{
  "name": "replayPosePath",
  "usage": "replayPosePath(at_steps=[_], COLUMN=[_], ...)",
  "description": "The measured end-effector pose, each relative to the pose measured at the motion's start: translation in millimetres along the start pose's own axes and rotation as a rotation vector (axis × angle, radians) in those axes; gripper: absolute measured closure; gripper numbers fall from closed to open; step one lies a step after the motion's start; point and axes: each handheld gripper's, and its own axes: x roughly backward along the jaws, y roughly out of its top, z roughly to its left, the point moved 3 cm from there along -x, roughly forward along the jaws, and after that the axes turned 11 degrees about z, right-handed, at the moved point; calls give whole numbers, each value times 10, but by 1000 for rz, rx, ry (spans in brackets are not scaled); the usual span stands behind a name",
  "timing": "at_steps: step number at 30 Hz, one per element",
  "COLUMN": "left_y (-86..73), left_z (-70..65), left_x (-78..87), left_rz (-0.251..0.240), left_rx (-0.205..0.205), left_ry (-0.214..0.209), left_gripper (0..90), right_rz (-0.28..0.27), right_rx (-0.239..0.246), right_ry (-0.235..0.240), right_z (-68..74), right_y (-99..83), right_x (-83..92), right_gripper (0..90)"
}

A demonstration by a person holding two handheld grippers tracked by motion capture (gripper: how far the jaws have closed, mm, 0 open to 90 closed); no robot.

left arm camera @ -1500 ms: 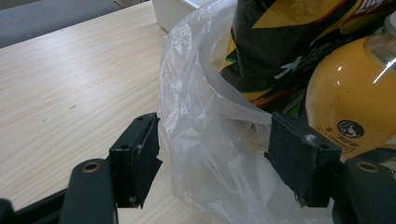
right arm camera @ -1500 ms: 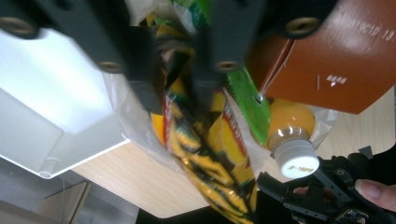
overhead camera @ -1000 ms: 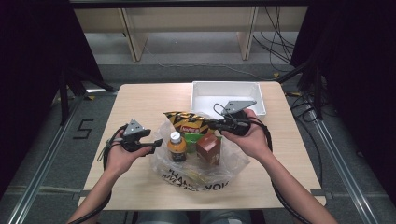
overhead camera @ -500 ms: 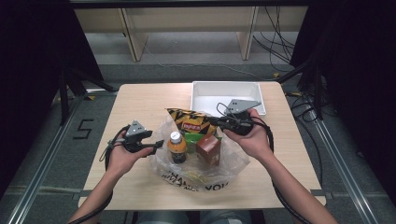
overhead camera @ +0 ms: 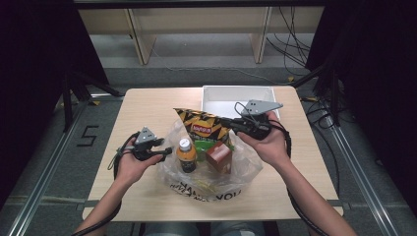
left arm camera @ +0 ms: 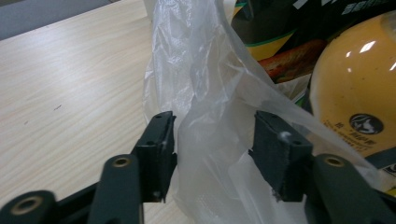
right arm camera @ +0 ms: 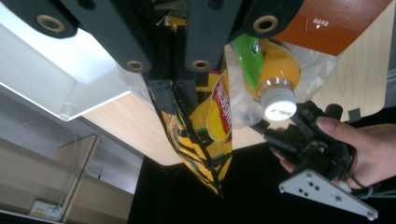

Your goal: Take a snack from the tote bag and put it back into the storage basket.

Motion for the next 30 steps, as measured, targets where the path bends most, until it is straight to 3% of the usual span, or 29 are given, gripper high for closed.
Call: replayPosePath(at_steps=[2,4,5,9,10,11,12,17,19,20,23,24,25,28,30], left_y=[8,9,14,17,21,19,21,7,-5,-13,-32,-41,-43,-53,-54], left_z=[-8,-6,-19,-33,-51,-47,-52,-73,-78,-78,-68,-68,-60,-79,-88], left_x=[-6,-4,-15,-20,-34,-29,-40,-78,-108,-123,-146,-152,-157,-177,-183], left_rz=[-6,2,-10,12,3,24,28,83,86,93,111,115,122,125,132], left_rx=[-12,-35,-26,-54,-42,-63,-68,-83,-76,-73,-80,-73,-91,-77,-84], left_ry=[-7,2,1,14,15,21,12,33,36,30,36,43,37,36,34], left_gripper=[560,623,653,789,818,845,864,893,894,894,894,894,894,894,894], right_rz=[-13,-15,-5,-16,-24,-24,-28,-48,-56,-74,-81,-98,-91,-114,-117], right_rx=[28,-1,-9,7,1,-4,-16,-19,-32,-13,-40,-21,-37,-21,-44], right_ry=[-14,-6,-4,-1,-5,14,1,24,15,4,25,0,23,14,28], right_z=[-24,2,6,-5,-5,-2,3,-8,-6,-29,-5,-29,-11,-21,-10], right_y=[18,28,29,46,46,48,49,93,120,140,183,204,216,265,286], right_x=[20,23,41,42,37,34,38,83,117,124,173,184,197,219,234], right_gripper=[900,900,900,900,900,900,900,900,900,900,900,900,900,900,900])
